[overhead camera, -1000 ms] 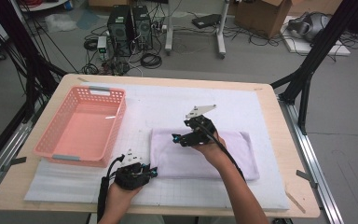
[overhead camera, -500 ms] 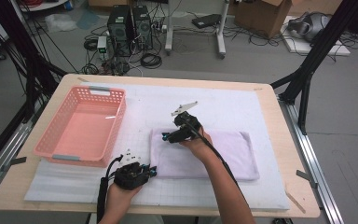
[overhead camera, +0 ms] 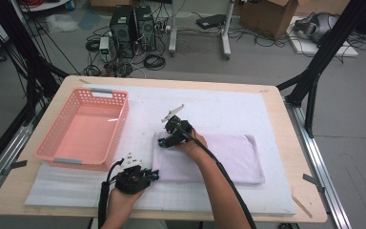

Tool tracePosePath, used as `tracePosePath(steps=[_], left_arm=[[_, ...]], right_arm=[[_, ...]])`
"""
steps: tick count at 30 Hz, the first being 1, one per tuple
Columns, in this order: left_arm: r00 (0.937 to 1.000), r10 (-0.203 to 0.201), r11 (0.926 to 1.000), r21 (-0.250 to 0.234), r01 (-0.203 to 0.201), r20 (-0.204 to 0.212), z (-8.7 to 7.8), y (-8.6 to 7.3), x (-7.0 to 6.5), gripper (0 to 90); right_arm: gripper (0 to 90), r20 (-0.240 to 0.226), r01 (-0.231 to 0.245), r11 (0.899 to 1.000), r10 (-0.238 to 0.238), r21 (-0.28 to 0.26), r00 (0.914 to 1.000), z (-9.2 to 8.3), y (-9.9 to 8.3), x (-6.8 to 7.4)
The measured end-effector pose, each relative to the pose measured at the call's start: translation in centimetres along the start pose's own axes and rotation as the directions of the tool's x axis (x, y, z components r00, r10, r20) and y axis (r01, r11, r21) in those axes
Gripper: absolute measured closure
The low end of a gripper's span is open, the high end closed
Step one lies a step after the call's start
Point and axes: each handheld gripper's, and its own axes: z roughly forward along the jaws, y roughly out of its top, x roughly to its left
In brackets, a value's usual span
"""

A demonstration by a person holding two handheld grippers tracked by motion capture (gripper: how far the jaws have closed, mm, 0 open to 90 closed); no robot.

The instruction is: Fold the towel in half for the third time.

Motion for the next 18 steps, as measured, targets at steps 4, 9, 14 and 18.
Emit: tracePosePath(steps=[4,9,14,18], left_arm=[[1.0,0.002,1.0,0.009,-0.002,0.001,-0.1,0.1,0.1,80.4],[0.9999,-0.008,0.9999,0.009,0.008,0.009,-0.9,0.3,0.4,81.0],[1.0,0.001,0.9993,-0.038,-0.001,-0.002,-2.8,1.1,0.5,81.2],[0.9997,-0.004,0.9961,-0.088,0.006,0.023,-4.1,1.8,0.6,81.2]], right_arm=[[73.5,-0.021,-0.014,1.0,0.014,0.006,0.9997,-0.2,0.2,0.1],[82.2,-0.051,-0.026,0.999,0.025,-0.025,0.9984,-0.6,0.3,0.1],[82.7,-0.066,-0.025,0.992,0.017,-0.124,0.9977,-1.6,0.9,0.7],[82.8,-0.084,-0.043,0.978,0.027,-0.204,0.9961,-3.0,1.2,0.7]])
